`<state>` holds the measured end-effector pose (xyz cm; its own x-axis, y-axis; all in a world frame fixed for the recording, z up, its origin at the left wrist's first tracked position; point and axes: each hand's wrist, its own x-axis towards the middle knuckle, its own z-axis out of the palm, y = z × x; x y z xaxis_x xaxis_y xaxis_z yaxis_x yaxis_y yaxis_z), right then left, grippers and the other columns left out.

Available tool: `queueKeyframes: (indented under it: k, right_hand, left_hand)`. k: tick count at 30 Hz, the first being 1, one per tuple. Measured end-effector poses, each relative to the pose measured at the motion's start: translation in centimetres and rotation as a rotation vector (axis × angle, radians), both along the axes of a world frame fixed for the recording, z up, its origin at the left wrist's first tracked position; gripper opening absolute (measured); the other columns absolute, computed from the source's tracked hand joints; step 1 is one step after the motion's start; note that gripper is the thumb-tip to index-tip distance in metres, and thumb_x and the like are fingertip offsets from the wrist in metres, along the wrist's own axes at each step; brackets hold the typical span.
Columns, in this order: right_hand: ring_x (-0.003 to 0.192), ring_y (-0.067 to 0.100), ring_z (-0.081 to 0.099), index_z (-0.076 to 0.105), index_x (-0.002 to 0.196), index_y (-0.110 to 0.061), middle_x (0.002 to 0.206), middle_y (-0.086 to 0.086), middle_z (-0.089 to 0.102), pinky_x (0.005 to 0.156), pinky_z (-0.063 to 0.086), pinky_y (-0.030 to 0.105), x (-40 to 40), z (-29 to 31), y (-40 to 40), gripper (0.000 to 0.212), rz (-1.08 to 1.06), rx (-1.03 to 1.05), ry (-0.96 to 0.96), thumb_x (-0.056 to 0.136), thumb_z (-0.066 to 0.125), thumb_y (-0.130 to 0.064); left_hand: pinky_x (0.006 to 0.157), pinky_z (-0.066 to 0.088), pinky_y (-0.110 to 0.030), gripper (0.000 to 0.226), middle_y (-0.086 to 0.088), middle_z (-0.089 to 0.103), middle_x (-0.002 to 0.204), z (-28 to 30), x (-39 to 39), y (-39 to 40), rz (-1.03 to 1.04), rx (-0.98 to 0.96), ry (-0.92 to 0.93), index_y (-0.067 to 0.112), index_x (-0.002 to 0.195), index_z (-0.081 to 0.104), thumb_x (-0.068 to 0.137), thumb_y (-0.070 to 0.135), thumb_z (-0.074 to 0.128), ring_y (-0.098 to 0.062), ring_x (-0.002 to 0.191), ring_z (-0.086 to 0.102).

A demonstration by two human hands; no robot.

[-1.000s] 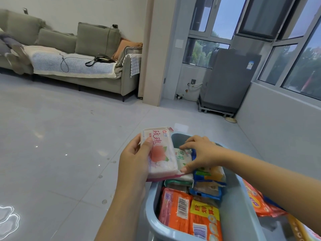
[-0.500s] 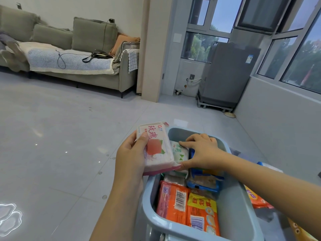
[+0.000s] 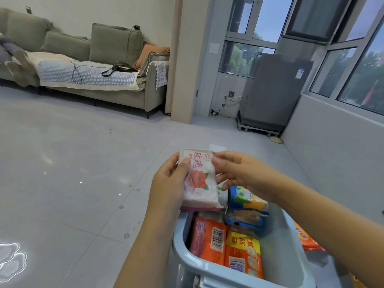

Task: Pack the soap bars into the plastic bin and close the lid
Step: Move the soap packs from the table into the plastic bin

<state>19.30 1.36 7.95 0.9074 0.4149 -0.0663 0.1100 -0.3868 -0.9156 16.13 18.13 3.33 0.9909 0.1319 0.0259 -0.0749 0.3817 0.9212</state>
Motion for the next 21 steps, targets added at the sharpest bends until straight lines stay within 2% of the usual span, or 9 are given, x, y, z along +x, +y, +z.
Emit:
queueKeyframes:
  k: [4,7,10,12,15,16,18,20,21]
  right_hand:
    - [0.076,0.023,0.07,0.055,0.112,-0.023,0.085,0.008,0.075,0.061,0.058,0.026,-0.4,-0.3,0.6,0.055,-0.06,0.048,0.055,0.063,0.075,-0.037]
    - [0.059,0.018,0.066,0.056,0.108,-0.019,0.069,0.006,0.073,0.05,0.053,0.023,0.4,0.3,-0.3,0.035,-0.189,0.101,0.087,0.076,0.072,-0.021]
    - [0.048,0.015,0.058,0.054,0.107,-0.015,0.066,0.007,0.07,0.043,0.048,0.023,1.4,0.2,-1.6,0.029,-0.346,0.004,0.11,0.081,0.068,-0.014]
    - [0.046,0.014,0.057,0.052,0.111,-0.016,0.07,0.011,0.069,0.041,0.047,0.021,1.9,-0.5,-1.9,0.032,-0.423,-0.101,0.12,0.083,0.067,-0.015]
    - [0.045,0.014,0.059,0.052,0.113,-0.012,0.07,0.011,0.068,0.042,0.05,0.023,2.3,-1.2,-1.2,0.033,-0.481,-0.119,0.105,0.084,0.066,-0.017]
    - [0.044,0.013,0.06,0.053,0.11,-0.013,0.069,0.008,0.067,0.041,0.05,0.023,2.4,-1.4,-0.7,0.03,-0.494,-0.16,0.068,0.084,0.065,-0.02]
    - [0.048,0.011,0.062,0.053,0.101,-0.02,0.069,-0.001,0.063,0.039,0.048,0.022,2.3,-1.8,0.1,0.024,-0.499,-0.376,-0.093,0.084,0.064,-0.032]
    - [0.064,0.013,0.06,0.058,0.091,-0.024,0.071,-0.006,0.06,0.044,0.042,0.023,2.1,-2.1,0.0,0.027,-0.464,-0.709,-0.337,0.082,0.06,-0.049]
    - [0.078,0.017,0.058,0.062,0.094,-0.025,0.077,-0.004,0.063,0.052,0.041,0.026,1.9,-2.4,-0.3,0.033,-0.455,-0.849,-0.446,0.081,0.056,-0.055]
  left_hand:
    - [0.074,0.059,-0.036,0.036,-0.006,0.069,0.115,0.1,0.1,-0.1,-0.093,0.028,0.021,0.021,0.129,0.056,0.094,0.024,0.051,-0.023,0.094,0.071]
    - [0.062,0.057,-0.019,0.041,0.002,0.068,0.116,-0.1,0.2,-0.5,-0.122,0.057,0.006,0.021,0.134,0.051,0.093,0.018,0.052,-0.008,0.088,0.07]
    - [0.054,0.045,-0.001,0.047,0.005,0.054,0.136,-0.4,0.1,-0.7,-0.117,0.157,-0.026,0.02,0.14,0.044,0.093,0.014,0.052,0.007,0.094,0.054]
    - [0.053,0.041,0.003,0.048,0.006,0.052,0.139,-0.6,0.1,-0.8,-0.109,0.188,-0.05,0.021,0.14,0.043,0.093,0.014,0.053,0.011,0.094,0.049]
    - [0.054,0.041,0.002,0.046,0.005,0.054,0.136,-0.6,0.2,-0.8,-0.102,0.218,-0.061,0.021,0.138,0.046,0.093,0.013,0.053,0.012,0.092,0.05]
    - [0.054,0.042,0.002,0.046,0.005,0.055,0.135,-0.5,0.2,-0.9,-0.102,0.222,-0.061,0.02,0.137,0.047,0.093,0.012,0.053,0.012,0.09,0.052]
    - [0.053,0.043,0.0,0.045,0.006,0.055,0.131,-0.6,0.2,-1.0,-0.105,0.234,-0.06,0.02,0.136,0.049,0.092,0.011,0.054,0.01,0.088,0.055]
    - [0.052,0.043,0.0,0.043,0.007,0.056,0.129,-0.6,0.1,-1.0,-0.101,0.274,-0.067,0.022,0.134,0.05,0.092,0.012,0.054,0.009,0.09,0.054]
    - [0.052,0.042,0.001,0.042,0.008,0.056,0.127,-0.6,0.0,-1.0,-0.097,0.296,-0.07,0.023,0.134,0.051,0.093,0.013,0.053,0.009,0.09,0.053]
